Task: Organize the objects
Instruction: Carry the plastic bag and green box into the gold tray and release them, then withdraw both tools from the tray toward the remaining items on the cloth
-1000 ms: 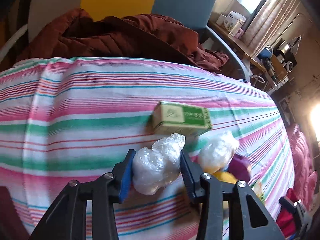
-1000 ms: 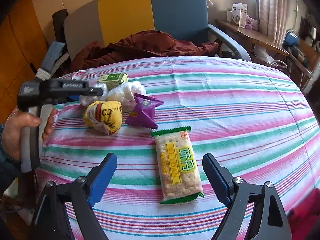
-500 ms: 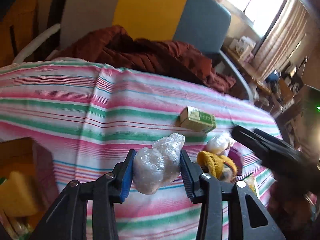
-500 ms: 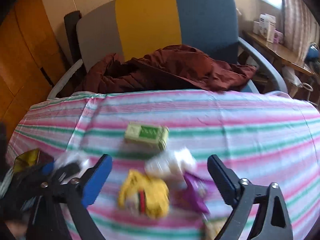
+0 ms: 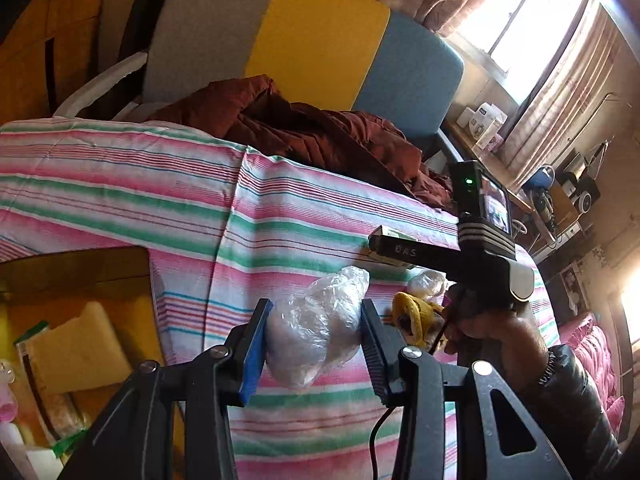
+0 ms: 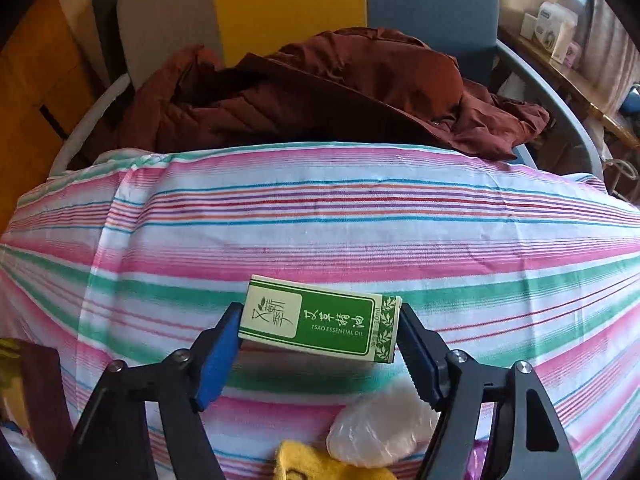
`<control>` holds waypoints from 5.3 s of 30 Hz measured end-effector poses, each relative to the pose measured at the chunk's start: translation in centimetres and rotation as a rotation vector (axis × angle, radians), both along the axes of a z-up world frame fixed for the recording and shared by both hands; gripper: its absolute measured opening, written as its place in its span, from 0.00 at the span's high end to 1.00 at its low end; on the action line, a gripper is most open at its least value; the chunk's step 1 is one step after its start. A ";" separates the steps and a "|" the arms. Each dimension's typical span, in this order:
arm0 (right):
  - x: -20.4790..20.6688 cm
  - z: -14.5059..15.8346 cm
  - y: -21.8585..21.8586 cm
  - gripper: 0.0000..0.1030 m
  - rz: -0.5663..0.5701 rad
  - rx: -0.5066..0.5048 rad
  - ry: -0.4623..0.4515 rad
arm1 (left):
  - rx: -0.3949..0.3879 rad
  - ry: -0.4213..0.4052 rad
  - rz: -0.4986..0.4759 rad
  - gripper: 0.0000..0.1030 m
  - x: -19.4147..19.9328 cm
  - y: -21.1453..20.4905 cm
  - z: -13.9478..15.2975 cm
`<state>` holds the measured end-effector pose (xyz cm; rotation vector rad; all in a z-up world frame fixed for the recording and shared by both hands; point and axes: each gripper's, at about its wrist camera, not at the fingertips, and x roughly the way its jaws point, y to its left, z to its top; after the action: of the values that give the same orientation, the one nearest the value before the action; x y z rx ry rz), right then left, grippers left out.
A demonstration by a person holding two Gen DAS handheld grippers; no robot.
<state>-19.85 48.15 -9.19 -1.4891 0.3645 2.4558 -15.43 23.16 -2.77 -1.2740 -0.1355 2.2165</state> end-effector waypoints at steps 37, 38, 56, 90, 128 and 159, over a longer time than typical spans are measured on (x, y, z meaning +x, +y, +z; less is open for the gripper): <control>10.5 8.5 -31.1 0.27 0.559 -0.195 0.200 | 0.058 0.067 0.369 0.58 11.2 -27.0 0.5; 10.4 8.4 -31.5 0.27 0.565 -0.195 0.195 | 0.059 0.067 0.372 0.58 11.3 -27.2 0.4; 6.5 8.1 -35.0 0.27 0.584 -0.187 0.152 | 0.087 0.046 0.403 0.58 8.0 -26.3 -0.4; 11.1 7.2 -33.3 0.10 0.512 -0.099 0.201 | -0.149 0.209 0.432 0.39 11.8 -24.7 1.5; 16.9 6.7 -27.6 0.07 0.370 0.019 0.265 | -0.333 0.367 0.346 0.39 15.0 -20.1 2.8; 19.5 6.1 -17.4 0.07 0.165 0.035 0.252 | -0.384 0.436 0.159 0.39 16.6 -13.6 3.6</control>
<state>-0.34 30.79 -3.12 -1.2438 0.2515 2.7743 1.13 9.56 0.83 -0.9509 0.3858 2.6924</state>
